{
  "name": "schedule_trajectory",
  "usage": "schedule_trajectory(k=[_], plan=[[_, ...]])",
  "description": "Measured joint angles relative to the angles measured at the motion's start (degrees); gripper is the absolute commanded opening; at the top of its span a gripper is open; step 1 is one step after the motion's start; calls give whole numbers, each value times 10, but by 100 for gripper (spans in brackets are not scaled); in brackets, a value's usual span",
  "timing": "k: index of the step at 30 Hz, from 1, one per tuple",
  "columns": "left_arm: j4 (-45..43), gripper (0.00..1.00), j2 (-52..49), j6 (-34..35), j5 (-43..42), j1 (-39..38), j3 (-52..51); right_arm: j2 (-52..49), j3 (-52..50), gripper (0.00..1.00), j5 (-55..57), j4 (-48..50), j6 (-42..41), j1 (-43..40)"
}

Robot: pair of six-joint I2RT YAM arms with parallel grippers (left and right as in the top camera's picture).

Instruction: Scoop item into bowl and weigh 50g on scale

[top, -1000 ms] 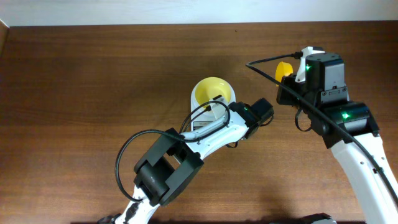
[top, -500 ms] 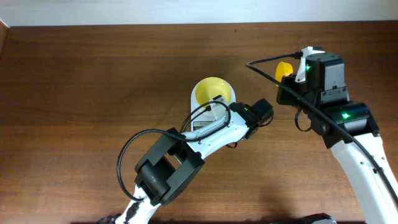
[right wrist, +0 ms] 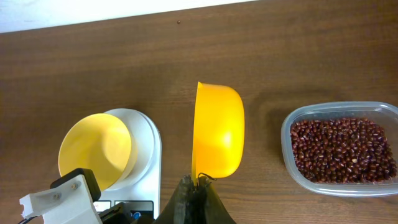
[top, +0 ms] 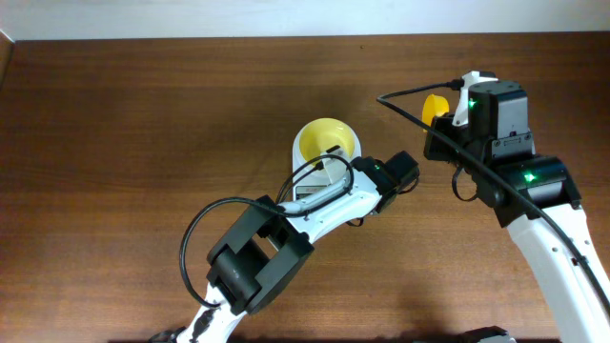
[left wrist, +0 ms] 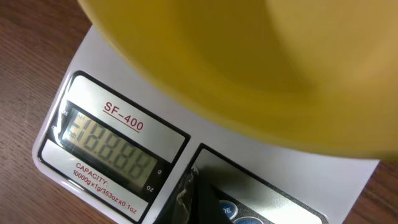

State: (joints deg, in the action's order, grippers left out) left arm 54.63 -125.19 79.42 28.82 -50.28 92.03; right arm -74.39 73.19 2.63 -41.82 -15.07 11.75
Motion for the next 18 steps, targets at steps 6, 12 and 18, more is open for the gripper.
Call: schedule_trajectory(k=[6, 12, 18], plan=[[30, 0, 3, 0, 1, 0, 0, 0, 0, 4, 0, 0, 0, 0], [63, 0, 61, 0, -2, -10, 0, 0, 0, 4, 9, 0, 0, 0], [137, 0, 135, -4, -5, -13, 0, 0, 0, 4, 10, 0, 0, 0]])
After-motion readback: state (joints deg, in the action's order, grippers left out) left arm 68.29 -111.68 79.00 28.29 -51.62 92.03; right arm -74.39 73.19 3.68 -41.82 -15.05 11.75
